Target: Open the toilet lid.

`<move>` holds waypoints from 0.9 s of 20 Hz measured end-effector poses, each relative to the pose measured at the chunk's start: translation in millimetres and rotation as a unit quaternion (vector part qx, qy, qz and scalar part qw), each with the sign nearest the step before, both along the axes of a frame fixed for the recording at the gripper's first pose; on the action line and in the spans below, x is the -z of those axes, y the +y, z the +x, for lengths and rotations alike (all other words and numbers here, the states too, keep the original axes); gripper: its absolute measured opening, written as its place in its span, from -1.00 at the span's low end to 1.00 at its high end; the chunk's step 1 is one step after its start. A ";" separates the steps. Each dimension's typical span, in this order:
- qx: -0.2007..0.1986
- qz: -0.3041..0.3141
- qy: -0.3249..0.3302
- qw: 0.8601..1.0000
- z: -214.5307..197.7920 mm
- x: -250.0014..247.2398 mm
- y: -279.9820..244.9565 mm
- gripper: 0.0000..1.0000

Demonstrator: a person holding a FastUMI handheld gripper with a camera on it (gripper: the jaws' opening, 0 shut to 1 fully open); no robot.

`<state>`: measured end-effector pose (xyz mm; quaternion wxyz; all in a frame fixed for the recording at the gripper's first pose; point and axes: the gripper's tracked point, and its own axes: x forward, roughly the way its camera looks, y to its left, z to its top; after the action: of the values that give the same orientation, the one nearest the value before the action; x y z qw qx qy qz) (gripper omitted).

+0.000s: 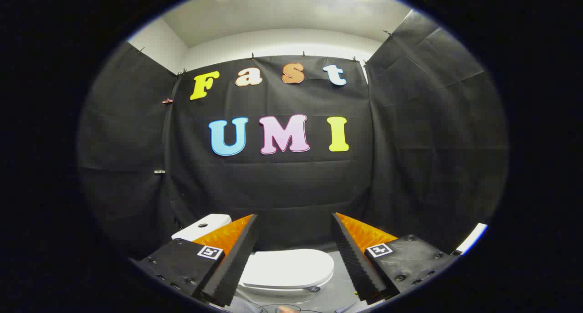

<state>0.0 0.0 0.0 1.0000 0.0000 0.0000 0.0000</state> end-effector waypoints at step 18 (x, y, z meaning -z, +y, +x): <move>0.001 -0.007 -0.016 1.000 -3.5 -4.6 0.2 0.97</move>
<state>-3.5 0.2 4.6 0.9998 -0.0072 -0.0159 -0.0015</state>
